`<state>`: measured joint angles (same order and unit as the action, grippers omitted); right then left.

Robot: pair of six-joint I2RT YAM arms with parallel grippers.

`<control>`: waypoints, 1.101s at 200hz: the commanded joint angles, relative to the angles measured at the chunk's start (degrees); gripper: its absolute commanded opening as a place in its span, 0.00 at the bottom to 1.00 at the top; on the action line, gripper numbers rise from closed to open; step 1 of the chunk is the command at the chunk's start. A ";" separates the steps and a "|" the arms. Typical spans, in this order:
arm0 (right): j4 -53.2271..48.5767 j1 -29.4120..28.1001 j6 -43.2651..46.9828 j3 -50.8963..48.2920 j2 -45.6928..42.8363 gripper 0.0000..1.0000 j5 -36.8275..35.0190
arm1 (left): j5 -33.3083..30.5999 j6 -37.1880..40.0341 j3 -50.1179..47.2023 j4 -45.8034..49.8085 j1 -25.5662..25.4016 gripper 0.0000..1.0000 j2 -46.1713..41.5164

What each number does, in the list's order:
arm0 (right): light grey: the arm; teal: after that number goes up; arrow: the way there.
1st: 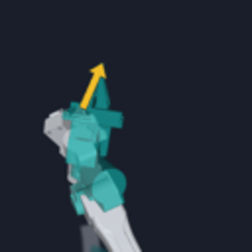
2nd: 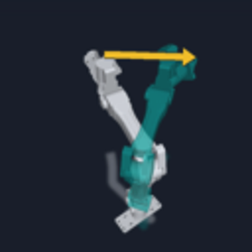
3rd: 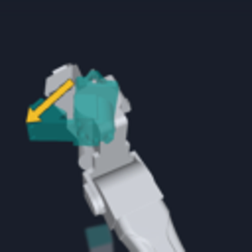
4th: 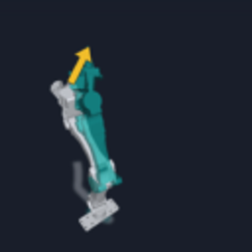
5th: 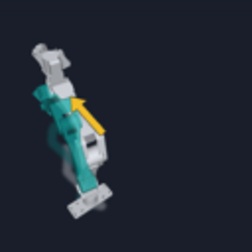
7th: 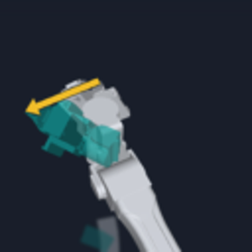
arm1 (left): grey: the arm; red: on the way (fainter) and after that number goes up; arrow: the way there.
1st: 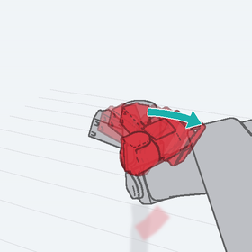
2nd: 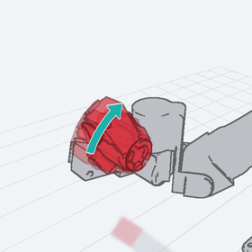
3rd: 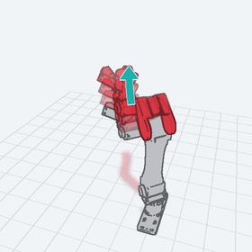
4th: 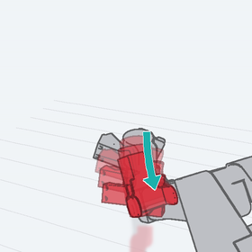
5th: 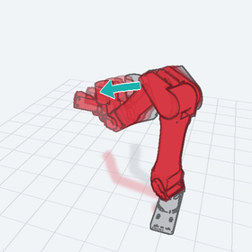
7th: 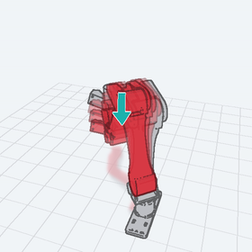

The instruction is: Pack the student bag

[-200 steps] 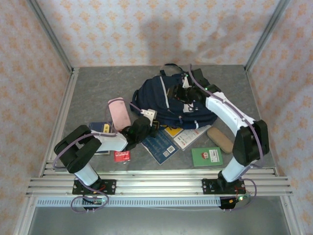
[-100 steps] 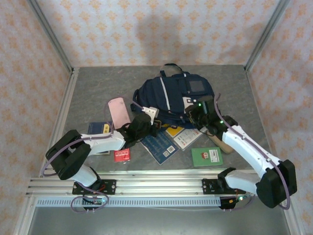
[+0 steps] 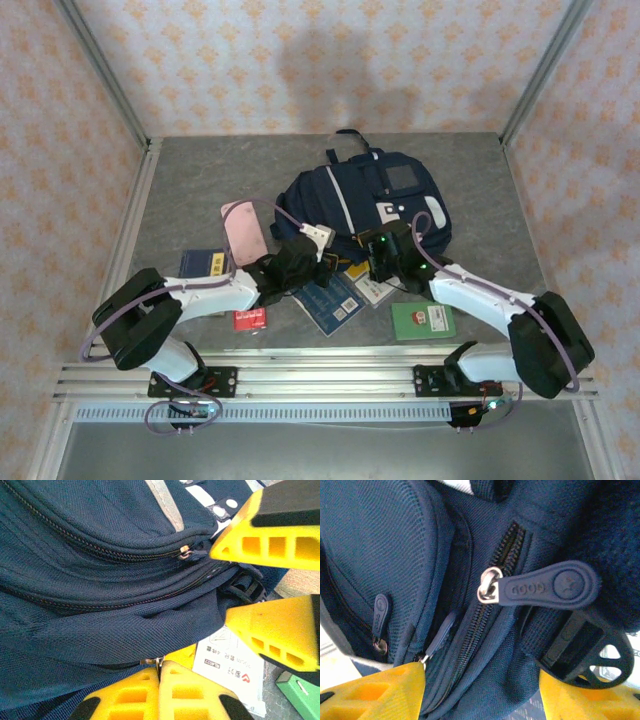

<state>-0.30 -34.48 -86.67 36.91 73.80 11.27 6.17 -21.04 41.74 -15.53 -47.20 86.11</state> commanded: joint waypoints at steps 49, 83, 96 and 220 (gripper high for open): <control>6.15 -0.24 -0.71 -2.36 4.78 0.23 -7.46 | 1.41 -0.23 0.17 -2.64 -0.96 0.00 0.46; 7.68 -0.23 2.95 -2.77 5.77 0.18 -7.45 | -0.21 -0.97 -0.63 -2.80 -0.96 0.00 2.50; 5.87 -0.20 5.54 -2.04 5.59 0.20 -7.48 | -2.46 -0.90 -0.95 -1.83 -0.96 0.08 1.60; 8.62 -0.24 -3.15 -8.94 0.59 0.61 -8.26 | -10.23 -2.07 -4.56 1.36 -0.44 0.41 -6.30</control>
<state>6.02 -34.83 -86.52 29.45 74.54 4.84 -3.55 -22.65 38.28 -14.48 -47.64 79.83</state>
